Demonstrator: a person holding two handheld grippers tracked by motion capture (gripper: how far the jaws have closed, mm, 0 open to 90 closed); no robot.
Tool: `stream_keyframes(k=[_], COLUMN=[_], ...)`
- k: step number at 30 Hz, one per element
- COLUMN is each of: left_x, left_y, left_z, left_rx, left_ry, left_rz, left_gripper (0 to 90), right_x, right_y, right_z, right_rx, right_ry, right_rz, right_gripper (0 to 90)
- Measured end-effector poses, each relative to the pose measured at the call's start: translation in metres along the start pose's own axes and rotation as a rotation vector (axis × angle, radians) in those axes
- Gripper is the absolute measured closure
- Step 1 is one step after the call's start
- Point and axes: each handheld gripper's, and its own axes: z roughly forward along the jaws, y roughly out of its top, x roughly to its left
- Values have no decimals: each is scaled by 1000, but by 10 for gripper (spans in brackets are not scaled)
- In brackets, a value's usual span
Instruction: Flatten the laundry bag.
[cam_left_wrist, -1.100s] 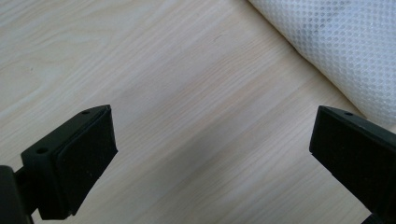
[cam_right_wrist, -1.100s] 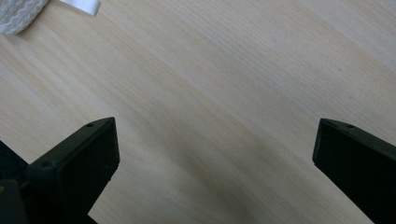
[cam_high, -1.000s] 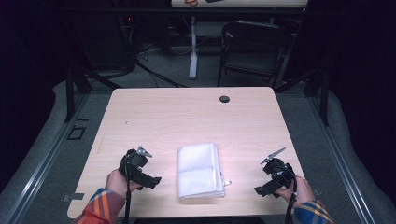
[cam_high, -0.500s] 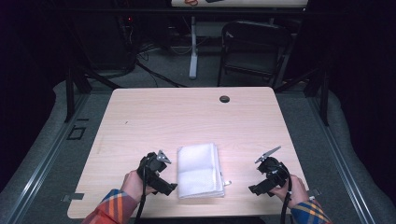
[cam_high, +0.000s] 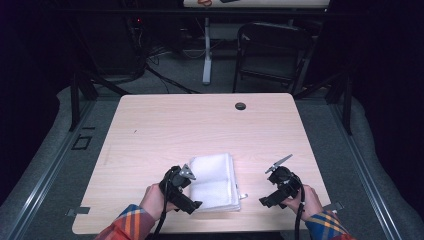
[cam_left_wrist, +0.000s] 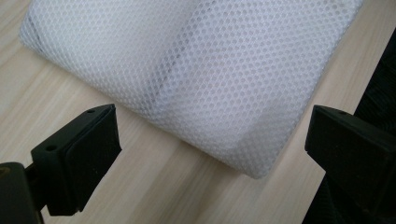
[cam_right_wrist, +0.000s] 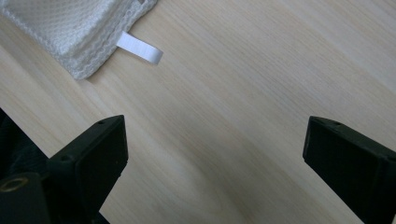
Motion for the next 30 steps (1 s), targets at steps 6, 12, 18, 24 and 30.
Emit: stream_keyframes(k=[6,12,18,24,30], left_x=[-11,-21,-28,-31,-35], left_y=[9,18,24,27,28], left_z=[9,21,33,45,56], left_rx=[10,29,59,95,135], left_ry=[-17,-27,-15,10,41], left_rz=[44,80,116,142,170], left_gripper=[44,67,111,152,169], right_x=[4,6,3,4,6], right_y=[7,10,10,10,10], right_z=[1,2,1,4,5], right_rx=[-7,-9,-4,-2,2], right_ry=[1,3,12,32,34], right_rz=[-17,-28,-23,-25,-24], right_gripper=[78,87,115,117,118])
